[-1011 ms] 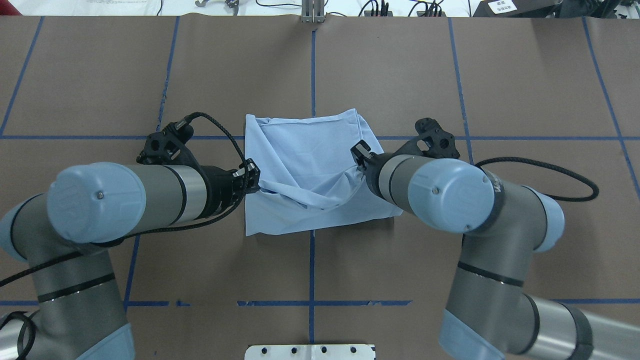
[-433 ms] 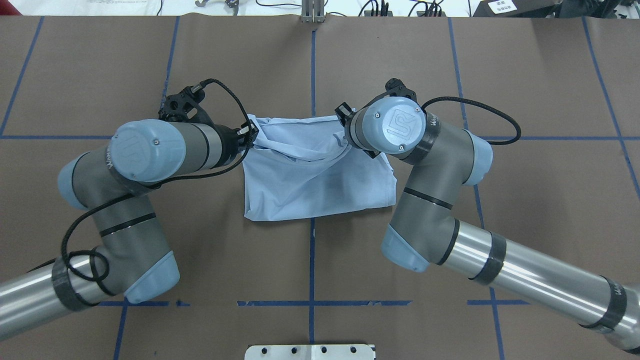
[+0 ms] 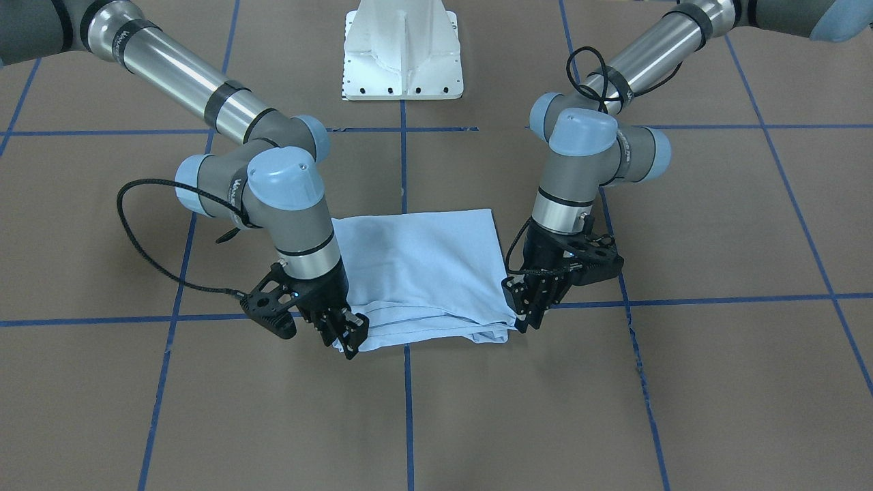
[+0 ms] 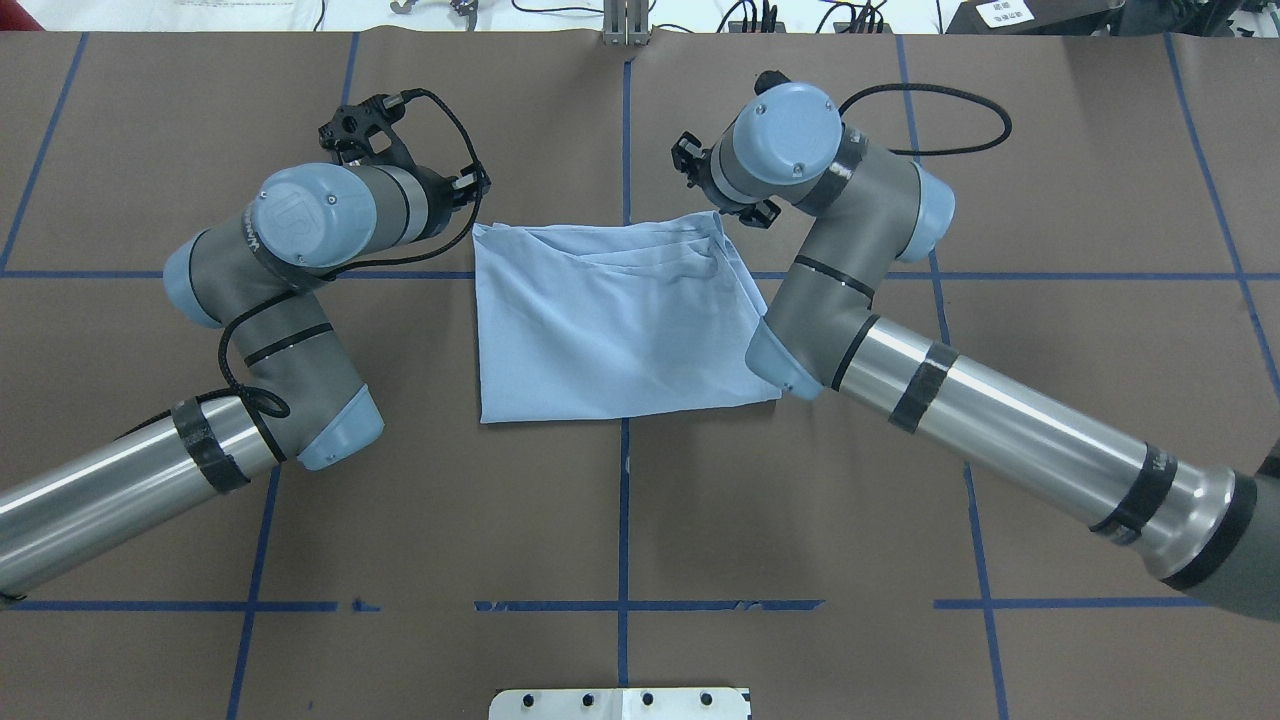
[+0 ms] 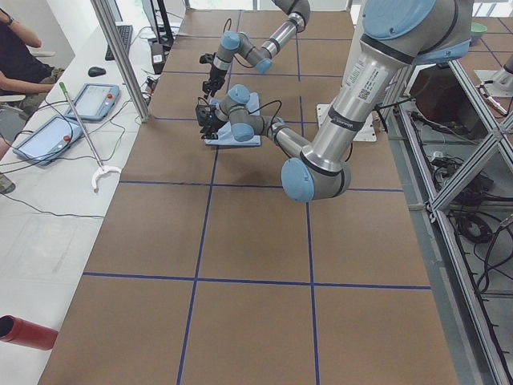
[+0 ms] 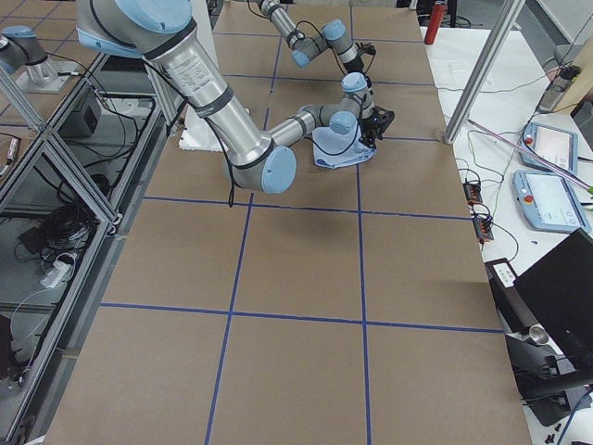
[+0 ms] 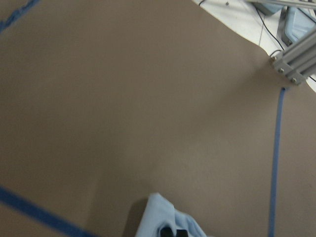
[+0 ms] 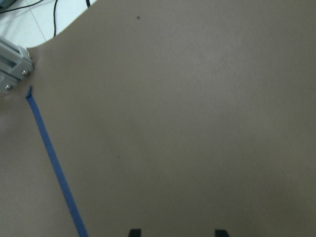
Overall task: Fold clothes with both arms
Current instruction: 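Release the shirt and raise both grippers away from it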
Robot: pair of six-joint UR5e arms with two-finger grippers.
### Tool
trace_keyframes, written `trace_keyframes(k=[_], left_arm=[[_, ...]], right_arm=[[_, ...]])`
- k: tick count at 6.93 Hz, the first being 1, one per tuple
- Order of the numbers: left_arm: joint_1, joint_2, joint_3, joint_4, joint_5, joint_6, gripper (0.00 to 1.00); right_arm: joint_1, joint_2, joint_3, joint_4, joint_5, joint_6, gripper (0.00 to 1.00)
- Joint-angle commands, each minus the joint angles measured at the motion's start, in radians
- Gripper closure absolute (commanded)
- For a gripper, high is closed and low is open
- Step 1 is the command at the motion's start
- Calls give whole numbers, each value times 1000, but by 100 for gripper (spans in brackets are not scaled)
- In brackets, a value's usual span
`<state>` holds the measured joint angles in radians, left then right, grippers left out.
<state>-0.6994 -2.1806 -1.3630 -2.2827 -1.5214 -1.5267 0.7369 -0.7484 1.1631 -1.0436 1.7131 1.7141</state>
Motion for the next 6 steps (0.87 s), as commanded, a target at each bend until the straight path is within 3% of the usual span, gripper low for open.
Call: trace_keyframes(k=[1, 2, 4, 5, 6], left_arm=[[-55, 4, -6, -29, -32, 55, 35], [-121, 39, -60, -21, -159, 192, 35], [-265, 261, -241, -15, -352, 491, 35], [-346, 341, -270, -14, -455, 651, 35], [-468, 396, -268, 8, -596, 842, 35]], right_arm=[[99, -79, 39, 16, 95, -191, 0], [166, -151, 105, 10, 176, -211, 0], [376, -348, 229, -18, 412, -581, 0], [486, -373, 243, -124, 525, -834, 0], [591, -418, 291, -289, 569, -1122, 0]])
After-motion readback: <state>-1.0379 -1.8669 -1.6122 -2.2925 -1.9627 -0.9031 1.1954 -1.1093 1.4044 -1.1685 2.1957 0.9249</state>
